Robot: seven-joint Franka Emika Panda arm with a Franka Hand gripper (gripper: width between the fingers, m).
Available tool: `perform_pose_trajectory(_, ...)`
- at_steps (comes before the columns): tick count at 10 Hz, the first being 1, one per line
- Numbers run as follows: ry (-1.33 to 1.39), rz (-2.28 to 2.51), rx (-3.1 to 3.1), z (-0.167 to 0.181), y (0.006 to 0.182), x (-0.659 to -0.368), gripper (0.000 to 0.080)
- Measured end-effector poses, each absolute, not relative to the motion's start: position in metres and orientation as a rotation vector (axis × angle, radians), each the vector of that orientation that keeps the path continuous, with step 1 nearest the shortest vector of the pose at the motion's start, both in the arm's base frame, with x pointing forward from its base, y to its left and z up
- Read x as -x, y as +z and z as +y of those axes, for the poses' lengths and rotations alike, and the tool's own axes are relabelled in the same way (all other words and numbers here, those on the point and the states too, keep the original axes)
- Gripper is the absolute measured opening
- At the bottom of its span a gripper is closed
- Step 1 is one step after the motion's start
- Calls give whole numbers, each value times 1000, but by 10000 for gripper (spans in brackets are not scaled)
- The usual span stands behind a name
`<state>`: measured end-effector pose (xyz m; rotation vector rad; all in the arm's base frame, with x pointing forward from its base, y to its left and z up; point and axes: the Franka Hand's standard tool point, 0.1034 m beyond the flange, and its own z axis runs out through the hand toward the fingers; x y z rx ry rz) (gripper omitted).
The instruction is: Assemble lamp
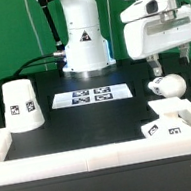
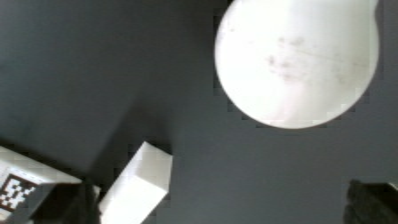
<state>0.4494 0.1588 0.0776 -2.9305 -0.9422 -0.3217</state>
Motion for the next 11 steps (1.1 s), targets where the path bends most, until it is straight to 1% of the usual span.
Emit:
perform_pose_trajectory(2,-324,-909,2938,161,76,-447,699)
perform_pose_trajectory(4,-320,-886,2941,171,68,-432,699)
perform_pose_trajectory(6,-303,-892,2942,168,63,-417,699)
perform_pose_trajectory(9,-259,-883,2945,170,62,-414,699)
perform_pose_trajectory(10,-112,-858,2951,175,60,-406,699)
perform_pose_trajectory(11,-15,-873,2955,178,62,-412,699)
